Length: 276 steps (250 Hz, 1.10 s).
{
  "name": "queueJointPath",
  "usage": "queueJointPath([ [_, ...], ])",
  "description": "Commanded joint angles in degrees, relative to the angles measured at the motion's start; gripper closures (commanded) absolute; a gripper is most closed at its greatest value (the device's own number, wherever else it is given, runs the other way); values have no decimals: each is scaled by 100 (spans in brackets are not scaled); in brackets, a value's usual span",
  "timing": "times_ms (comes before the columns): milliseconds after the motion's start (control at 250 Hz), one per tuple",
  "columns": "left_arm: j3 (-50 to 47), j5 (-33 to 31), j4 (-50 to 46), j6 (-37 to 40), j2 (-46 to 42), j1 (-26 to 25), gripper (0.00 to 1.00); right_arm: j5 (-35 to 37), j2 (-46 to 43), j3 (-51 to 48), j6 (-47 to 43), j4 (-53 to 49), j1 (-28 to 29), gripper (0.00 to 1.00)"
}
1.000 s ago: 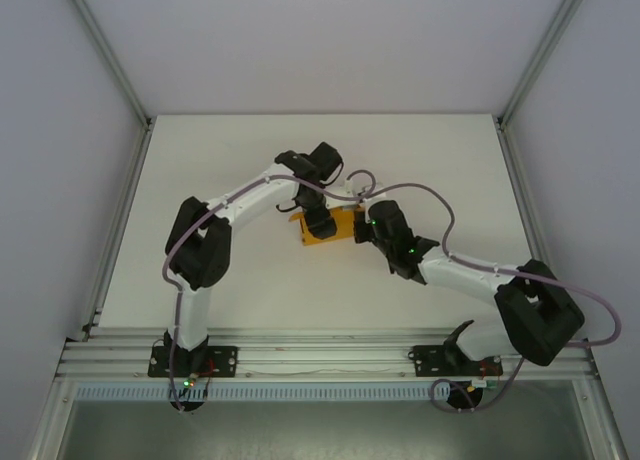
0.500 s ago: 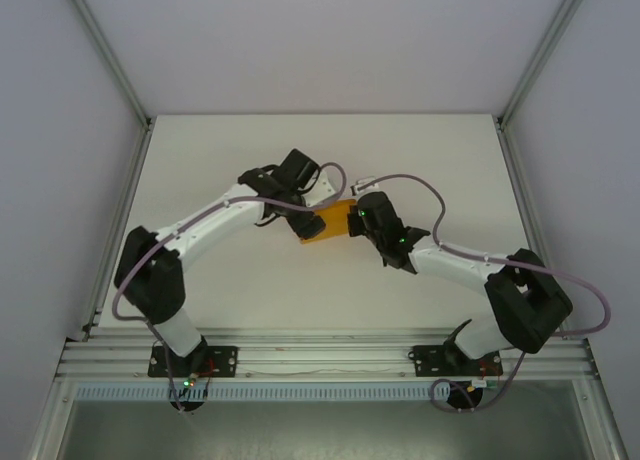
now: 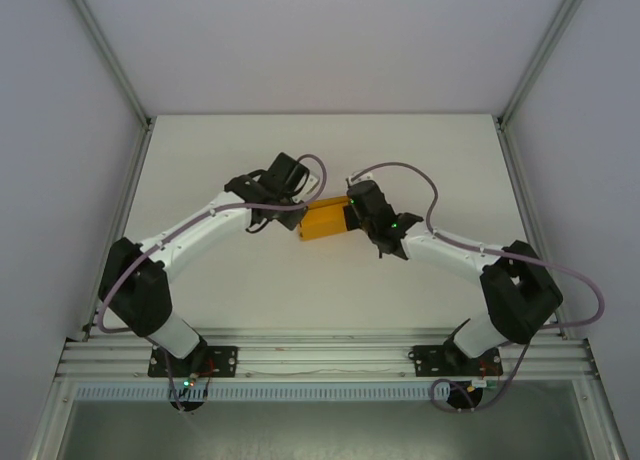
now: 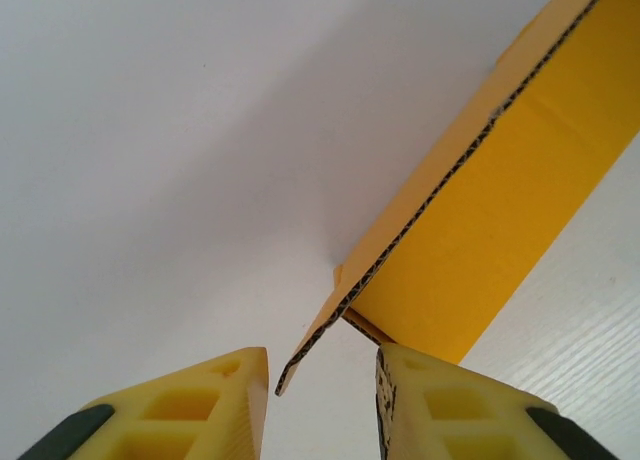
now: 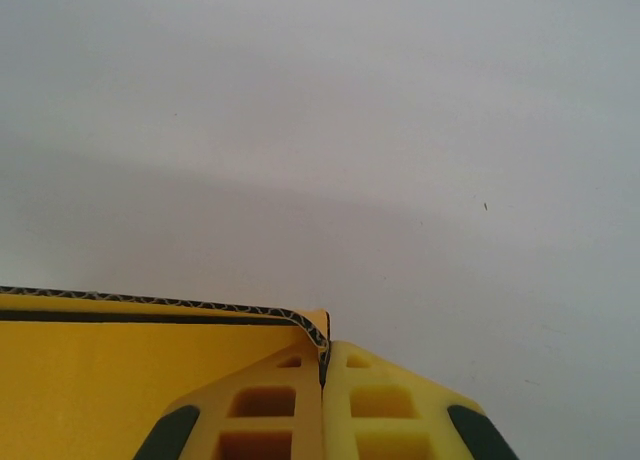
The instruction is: Assemble paper box
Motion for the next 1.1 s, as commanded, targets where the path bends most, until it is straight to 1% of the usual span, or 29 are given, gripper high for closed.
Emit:
queueJointPath([
  [0,-17,-210,79,-160,116,41,67,58,225,-111,28,-1004,15,100],
  [128,44,25,58,-85,184,67,68,50,280,-66,70,-1043,21,100],
  [244,38,49,55,-95,256,67,69,12,306,-42,124,-1037,24,100],
  [300,46,17,46,-136,293,68,76,7,330,-13,122,-1080,23,100],
  [380,80,101,29,-236,319,68,90,40,372,83,185,-1186,31,100],
  [472,90,301,61,-533,309,75,96,226,414,217,349,-1363,94,100],
  [548,98,507,128,-1031,351,71,97,512,446,380,634,-1609,216,100],
  [568,116,538,105,-1185,378,68,100,572,455,409,737,-1658,253,100],
  [723,49,686,267,-2260,427,82,100,722,559,530,1364,-1875,490,100],
  [811,176,874,66,-2699,507,91,100,961,596,668,1653,-2168,636,100],
  [879,136,1158,202,-2994,553,109,100,1011,591,679,1756,-2181,714,100],
  [991,162,1847,262,-3232,765,235,100,821,655,675,1825,-2031,734,100],
  [1067,296,1798,71,-3235,861,318,100,767,722,697,1847,-2028,749,100],
  [1099,306,1871,32,-3236,871,363,100,776,738,702,1860,-2045,743,100],
])
